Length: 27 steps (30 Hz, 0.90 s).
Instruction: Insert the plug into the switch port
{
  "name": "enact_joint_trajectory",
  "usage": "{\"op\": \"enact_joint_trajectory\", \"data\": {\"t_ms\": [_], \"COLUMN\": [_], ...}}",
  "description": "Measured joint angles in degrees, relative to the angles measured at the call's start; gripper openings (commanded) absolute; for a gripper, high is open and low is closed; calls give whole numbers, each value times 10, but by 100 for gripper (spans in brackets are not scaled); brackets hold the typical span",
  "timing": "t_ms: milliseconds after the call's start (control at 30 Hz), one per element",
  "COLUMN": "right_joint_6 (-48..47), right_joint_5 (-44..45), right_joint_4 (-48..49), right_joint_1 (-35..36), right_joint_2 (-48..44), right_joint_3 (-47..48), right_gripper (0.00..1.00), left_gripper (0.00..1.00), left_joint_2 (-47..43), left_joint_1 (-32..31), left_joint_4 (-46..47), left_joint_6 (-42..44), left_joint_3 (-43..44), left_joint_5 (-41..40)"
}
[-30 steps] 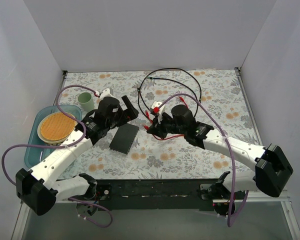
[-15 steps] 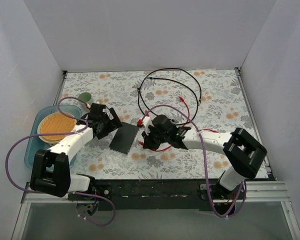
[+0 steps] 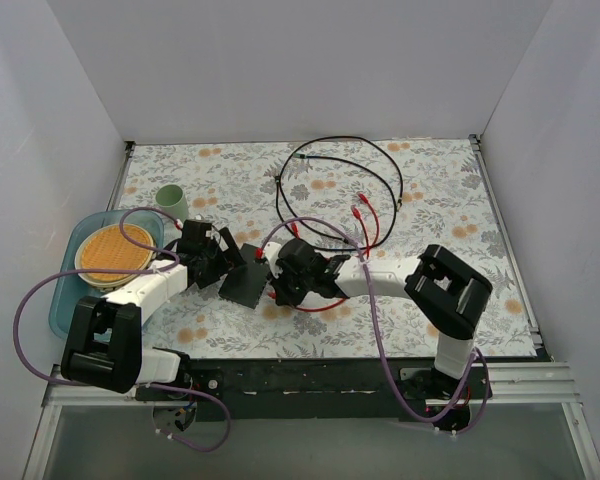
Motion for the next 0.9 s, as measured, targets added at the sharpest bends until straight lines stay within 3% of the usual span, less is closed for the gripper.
{"op": "enact_joint_trajectory", "data": {"t_ms": [467, 900], "right_joint_6": [11, 15], "right_joint_5": [61, 92], "right_joint_4": [-91, -115], "right_joint_1": [24, 41], "right_joint_2": [57, 65], "right_joint_3": [99, 119], "right_gripper": [1, 1], "left_gripper": [91, 88], "left_joint_2": [5, 8], "left_joint_1": [1, 8], "left_joint_4": [22, 31], "left_joint_6": [-3, -10], "left_joint_3": [-4, -8], "left_joint_5": [5, 21]}}
